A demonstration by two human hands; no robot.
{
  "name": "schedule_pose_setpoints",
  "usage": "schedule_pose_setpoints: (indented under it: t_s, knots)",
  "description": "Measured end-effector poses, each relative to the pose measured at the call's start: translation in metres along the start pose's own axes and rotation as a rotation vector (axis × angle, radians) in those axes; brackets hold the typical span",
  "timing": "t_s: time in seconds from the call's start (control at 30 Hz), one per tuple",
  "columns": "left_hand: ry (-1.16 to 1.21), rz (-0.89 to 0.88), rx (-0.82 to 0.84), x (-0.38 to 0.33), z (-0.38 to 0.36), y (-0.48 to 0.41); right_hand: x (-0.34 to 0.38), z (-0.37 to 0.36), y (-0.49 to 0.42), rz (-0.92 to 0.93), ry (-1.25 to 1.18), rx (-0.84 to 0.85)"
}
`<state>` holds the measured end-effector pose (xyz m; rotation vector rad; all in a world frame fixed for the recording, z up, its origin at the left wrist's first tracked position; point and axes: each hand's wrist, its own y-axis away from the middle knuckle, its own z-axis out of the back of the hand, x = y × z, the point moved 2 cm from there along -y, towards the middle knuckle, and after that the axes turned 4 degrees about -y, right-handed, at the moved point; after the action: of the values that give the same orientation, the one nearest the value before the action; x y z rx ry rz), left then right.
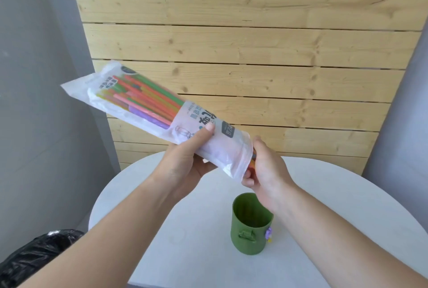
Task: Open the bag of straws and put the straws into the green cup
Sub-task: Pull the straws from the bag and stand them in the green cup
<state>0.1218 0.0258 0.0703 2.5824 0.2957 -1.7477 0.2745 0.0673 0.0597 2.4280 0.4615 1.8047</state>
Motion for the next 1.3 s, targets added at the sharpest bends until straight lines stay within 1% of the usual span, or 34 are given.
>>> schedule_pose_setpoints:
  t_s: [0.1, 0.27, 0.47, 0.53, 0.63, 0.73, 0.87, 1.1, 1.2, 1.3]
  knots:
    - [0.078, -0.001, -0.075, -0.002, 0.01, 0.0, 0.003, 0.006, 0.0, 0.033, 0.037, 0.001]
    - [0.173, 0.032, -0.121, 0.002, 0.018, 0.004, 0.0, 0.005, 0.002, 0.092, 0.11, 0.11]
    - [0.273, 0.042, -0.18, 0.004, 0.019, 0.005, 0.002, 0.011, -0.001, 0.201, 0.06, 0.036]
    - [0.299, 0.038, -0.191, 0.004, 0.018, 0.006, 0.002, 0.011, 0.0, 0.205, 0.029, 0.048]
    - [0.325, 0.031, -0.197, 0.004, 0.015, 0.007, 0.001, 0.009, 0.003, 0.227, 0.065, 0.079]
    - [0.347, 0.026, -0.223, 0.002, 0.018, 0.008, 0.005, 0.012, 0.002, 0.26, 0.033, 0.056]
    - [0.373, 0.019, -0.242, 0.002, 0.024, 0.007, 0.012, 0.018, 0.0, 0.24, -0.104, 0.04]
    - [0.412, 0.022, -0.258, 0.003, 0.025, 0.006, 0.014, 0.019, 0.003, 0.256, -0.097, 0.071]
    - [0.424, 0.012, -0.283, 0.002, 0.037, 0.005, 0.024, 0.035, -0.002, 0.255, -0.143, 0.063]
    - [0.448, 0.002, -0.313, 0.002, 0.05, 0.005, 0.036, 0.061, -0.008, 0.248, -0.14, 0.047]
